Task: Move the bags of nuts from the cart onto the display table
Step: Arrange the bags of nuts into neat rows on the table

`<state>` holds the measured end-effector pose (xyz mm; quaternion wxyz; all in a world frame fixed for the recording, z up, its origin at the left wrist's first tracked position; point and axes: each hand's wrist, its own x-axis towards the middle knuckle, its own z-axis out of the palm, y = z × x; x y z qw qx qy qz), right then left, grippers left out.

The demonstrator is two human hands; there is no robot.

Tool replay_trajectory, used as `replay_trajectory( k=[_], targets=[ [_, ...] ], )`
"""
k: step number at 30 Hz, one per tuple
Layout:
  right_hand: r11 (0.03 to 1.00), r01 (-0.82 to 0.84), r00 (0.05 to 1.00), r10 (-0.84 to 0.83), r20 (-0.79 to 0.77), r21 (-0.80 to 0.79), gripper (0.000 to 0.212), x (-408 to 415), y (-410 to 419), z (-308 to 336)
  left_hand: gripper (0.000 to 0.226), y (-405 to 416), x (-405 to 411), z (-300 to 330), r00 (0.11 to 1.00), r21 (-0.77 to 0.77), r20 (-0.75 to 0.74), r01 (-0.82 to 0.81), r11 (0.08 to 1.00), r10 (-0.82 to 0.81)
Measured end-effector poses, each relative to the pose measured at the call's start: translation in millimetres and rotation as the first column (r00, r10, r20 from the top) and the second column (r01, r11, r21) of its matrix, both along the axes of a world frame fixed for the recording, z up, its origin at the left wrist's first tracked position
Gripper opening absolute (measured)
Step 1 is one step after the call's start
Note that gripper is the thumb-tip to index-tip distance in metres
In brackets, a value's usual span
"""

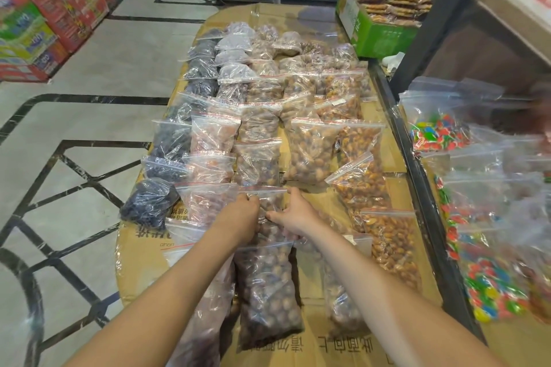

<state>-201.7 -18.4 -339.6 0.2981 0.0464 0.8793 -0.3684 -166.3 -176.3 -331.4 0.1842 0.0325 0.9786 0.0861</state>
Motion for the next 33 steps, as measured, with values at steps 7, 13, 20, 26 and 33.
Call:
replay_trajectory(
  k=[7,13,20,26,33],
  targets=[
    [0.991,-0.067,0.985,0.084,-0.148,0.115,0.056,9,-3,10,0.037,8,10,3,0.999,-0.062,-0.007,0.037,0.997,-0.037],
    [0.961,-0.221,0.920,0.263,-0.292,0.167,0.042,32,7,4,0.022,0,28,-9,0.988,0.005,-0.099,0.118,0.993,-0.117],
    [0.902,-0.300,0.859,0.397,-0.324,0.311,0.035,43,11,2,0.051,6,32,-12,0.990,-0.104,0.021,0.139,0.985,-0.138],
    [0.907,-0.298,0.827,0.401,-0.395,0.296,0.030,59,12,13,0.065,17,51,10,0.993,-0.145,0.029,0.121,0.982,-0.118],
    [0.942,-0.304,0.919,0.329,-0.217,0.140,0.047,126,37,-5,0.059,61,155,-2,0.987,0.219,-0.099,-0.099,0.971,0.123]
  ],
)
